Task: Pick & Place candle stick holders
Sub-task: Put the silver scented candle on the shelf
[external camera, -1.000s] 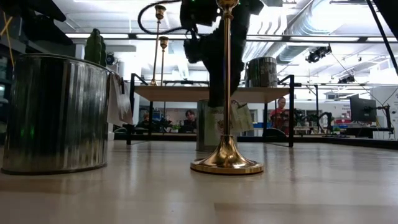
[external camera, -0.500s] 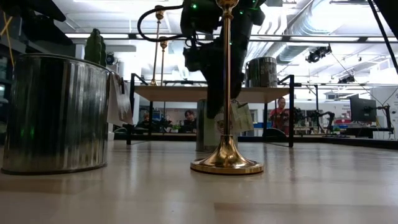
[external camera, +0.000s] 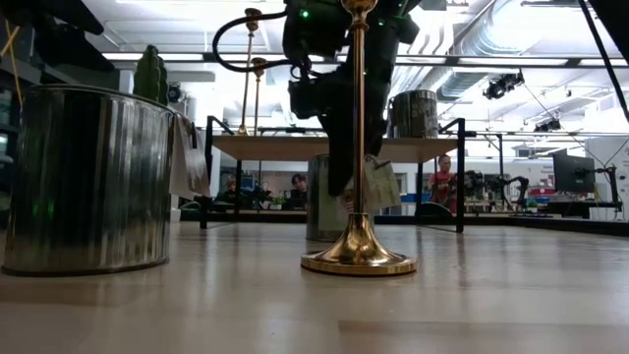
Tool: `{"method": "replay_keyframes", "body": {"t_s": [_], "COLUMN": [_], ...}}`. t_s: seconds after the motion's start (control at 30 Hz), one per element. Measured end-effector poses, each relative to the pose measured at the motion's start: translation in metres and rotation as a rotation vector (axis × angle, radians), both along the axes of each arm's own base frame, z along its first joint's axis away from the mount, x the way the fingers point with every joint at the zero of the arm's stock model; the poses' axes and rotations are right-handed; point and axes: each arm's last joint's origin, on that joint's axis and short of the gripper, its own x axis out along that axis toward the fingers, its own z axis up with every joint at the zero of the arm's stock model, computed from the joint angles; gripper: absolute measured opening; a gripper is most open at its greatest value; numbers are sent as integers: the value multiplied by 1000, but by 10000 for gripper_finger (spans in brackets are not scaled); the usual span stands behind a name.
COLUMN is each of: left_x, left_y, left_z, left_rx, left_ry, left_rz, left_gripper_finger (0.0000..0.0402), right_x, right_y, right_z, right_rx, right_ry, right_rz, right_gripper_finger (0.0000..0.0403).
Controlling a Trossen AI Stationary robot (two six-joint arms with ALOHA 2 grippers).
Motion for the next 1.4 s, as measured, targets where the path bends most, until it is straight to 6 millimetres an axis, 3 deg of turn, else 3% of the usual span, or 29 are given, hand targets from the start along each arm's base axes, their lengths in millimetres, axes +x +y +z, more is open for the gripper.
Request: {"method": "replay_keyframes", "body": {"t_s": [0.27,0.43,0.7,1.0,1.2,1.4], "left_x": [-1,-1,-1,-1,-1,-1], "left_y": [0,0,0,0,0,0], "left_z": [-1,-1,-1,-1,-1,-1], "left_rx": [7,6,7,-4,-4,-7], "left_ry": [11,11,11,15,14,16], "left_rz": [-2,-1,-1,-7,-6,-10], "left_gripper_finger": [342,342,342,342,342,342], "right_x": [0,-1,-2,-3,-9,-21], "right_y": [5,6,7,7,-6,-34], "right_z": [1,11,49,108,147,174], "right_rx": [48,107,102,109,71,0], "right_ry": [2,46,104,62,4,-18], "right_rz": [-107,-175,-228,-293,-345,-429], "right_gripper_finger": [351,349,349,349,349,349]}}
